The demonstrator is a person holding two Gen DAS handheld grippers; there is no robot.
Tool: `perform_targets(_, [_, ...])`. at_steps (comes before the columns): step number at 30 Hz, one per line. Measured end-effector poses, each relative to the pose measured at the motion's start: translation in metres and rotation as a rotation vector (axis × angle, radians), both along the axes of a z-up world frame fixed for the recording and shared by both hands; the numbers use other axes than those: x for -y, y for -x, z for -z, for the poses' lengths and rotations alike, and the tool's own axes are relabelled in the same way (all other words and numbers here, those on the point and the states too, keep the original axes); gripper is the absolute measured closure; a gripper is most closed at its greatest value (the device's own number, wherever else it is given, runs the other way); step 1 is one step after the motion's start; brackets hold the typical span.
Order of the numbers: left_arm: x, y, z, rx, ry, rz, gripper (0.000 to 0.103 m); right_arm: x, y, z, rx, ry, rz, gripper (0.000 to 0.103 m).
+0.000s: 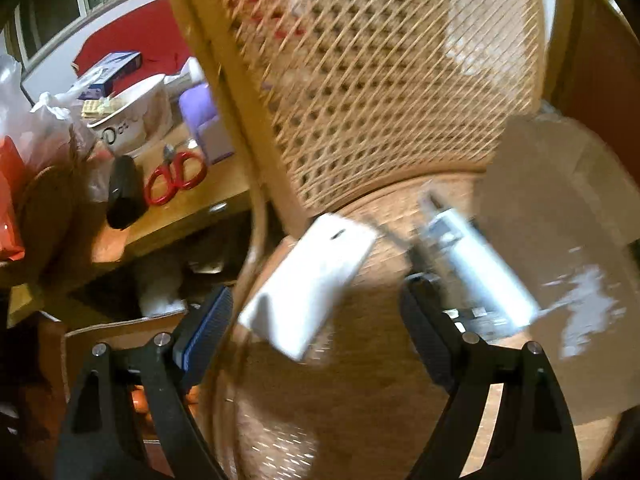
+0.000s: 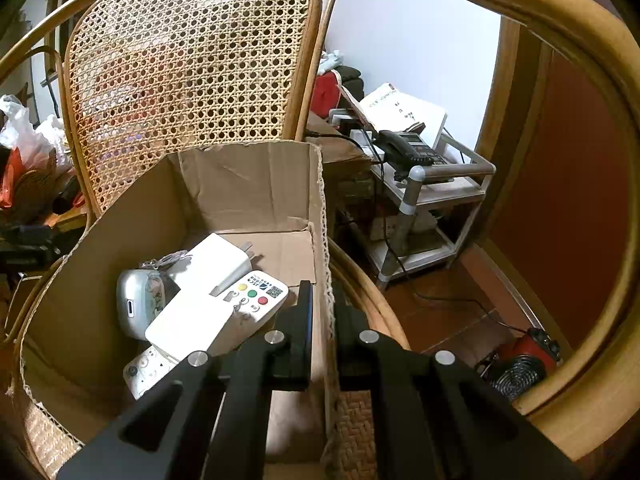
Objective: Organize rigid objects
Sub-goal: 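Move the left tool to the seat and grasp the white flat power bank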
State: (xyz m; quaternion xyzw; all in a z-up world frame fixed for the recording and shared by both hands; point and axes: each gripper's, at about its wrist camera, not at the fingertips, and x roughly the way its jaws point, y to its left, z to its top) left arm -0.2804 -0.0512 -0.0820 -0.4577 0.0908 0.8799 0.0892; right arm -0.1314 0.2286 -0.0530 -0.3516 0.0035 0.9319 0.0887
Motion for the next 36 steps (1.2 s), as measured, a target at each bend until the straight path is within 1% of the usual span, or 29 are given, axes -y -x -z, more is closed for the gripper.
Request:
perform_targets(2, [0.0, 0.006, 0.01, 0.007, 0.042, -0.021, 0.019, 0.0, 0.0, 0.0, 0.0, -0.001, 0.001, 0.094])
perform_targets(5, [0.003, 0.012, 0.02, 0.037, 0.019, -0.044, 0.019, 0.0, -0.001, 0.0, -0.009, -0.002, 0.009, 0.094])
perform_targets(7, [0.004, 0.018, 0.027, 0.05, 0.017, -0.047, 0.019, 0.0, 0.0, 0.0, -0.004, -0.003, 0.004, 0.094])
perform_targets(9, [0.001, 0.026, 0.036, 0.058, 0.063, -0.047, 0.018, 0.0, -0.001, 0.0, -0.006, -0.002, 0.002, 0.094])
perform_targets(10, [0.002, 0.028, 0.036, 0.04, 0.055, -0.047, 0.018, 0.0, 0.001, 0.0, -0.005, -0.005, 0.001, 0.094])
perform_targets(11, [0.0, 0.029, 0.036, 0.045, 0.056, -0.049, 0.019, 0.001, 0.002, -0.001, -0.004, -0.005, -0.001, 0.094])
perform_targets(12, [-0.001, 0.029, 0.036, 0.046, 0.049, -0.039, 0.023, 0.0, 0.002, -0.001, -0.004, -0.003, -0.002, 0.094])
perform_targets(14, [-0.01, 0.023, 0.035, 0.063, 0.022, 0.019, 0.027, 0.001, 0.004, -0.001, -0.003, -0.007, 0.0, 0.094])
perform_targets(15, [-0.012, 0.02, 0.035, 0.067, 0.019, 0.039, 0.036, 0.0, 0.003, -0.001, -0.003, -0.005, 0.002, 0.094])
perform_targets(17, [-0.018, 0.014, 0.031, 0.083, 0.024, 0.087, 0.04, -0.001, 0.003, -0.001, -0.003, -0.005, 0.003, 0.094])
perform_targets(19, [-0.026, 0.004, 0.029, 0.103, 0.034, 0.144, 0.04, -0.001, 0.002, -0.001, -0.004, -0.003, 0.002, 0.094])
perform_targets(21, [-0.03, -0.004, 0.03, 0.146, -0.014, 0.176, 0.051, -0.001, 0.003, -0.001, -0.004, -0.003, 0.002, 0.094])
perform_targets(22, [-0.032, -0.009, 0.03, 0.16, -0.029, 0.187, 0.051, -0.001, 0.002, -0.001, -0.004, -0.004, 0.003, 0.094])
perform_targets(23, [-0.034, -0.012, 0.029, 0.157, -0.022, 0.192, 0.05, -0.001, 0.003, -0.001, -0.004, -0.004, 0.003, 0.094])
perform_targets(25, [-0.038, -0.015, 0.027, 0.119, 0.022, 0.189, 0.043, -0.001, 0.002, -0.001, -0.005, -0.004, 0.004, 0.094])
perform_targets(26, [-0.039, -0.014, 0.027, 0.109, 0.027, 0.184, 0.036, -0.001, 0.002, -0.001, -0.005, -0.005, 0.005, 0.094])
perform_targets(27, [-0.038, -0.01, 0.029, 0.106, 0.02, 0.164, 0.033, -0.002, 0.002, 0.0, -0.006, -0.004, 0.005, 0.094])
perform_targets(28, [-0.037, -0.007, 0.031, 0.118, 0.0, 0.153, 0.032, -0.002, 0.001, 0.0, -0.006, -0.004, 0.005, 0.094])
perform_targets(30, [-0.035, 0.0, 0.032, 0.144, -0.069, 0.128, 0.032, -0.001, 0.001, 0.0, -0.006, -0.005, 0.005, 0.094])
perform_targets(31, [-0.036, 0.002, 0.033, 0.153, -0.087, 0.121, 0.032, -0.002, 0.001, -0.001, -0.006, -0.007, 0.006, 0.094])
perform_targets(33, [-0.038, 0.005, 0.033, 0.149, -0.088, 0.123, 0.032, -0.003, 0.002, -0.001, -0.004, -0.005, 0.007, 0.094])
perform_targets(36, [-0.042, 0.005, 0.03, 0.135, -0.067, 0.122, 0.033, -0.002, 0.001, -0.001, -0.005, -0.005, 0.006, 0.093])
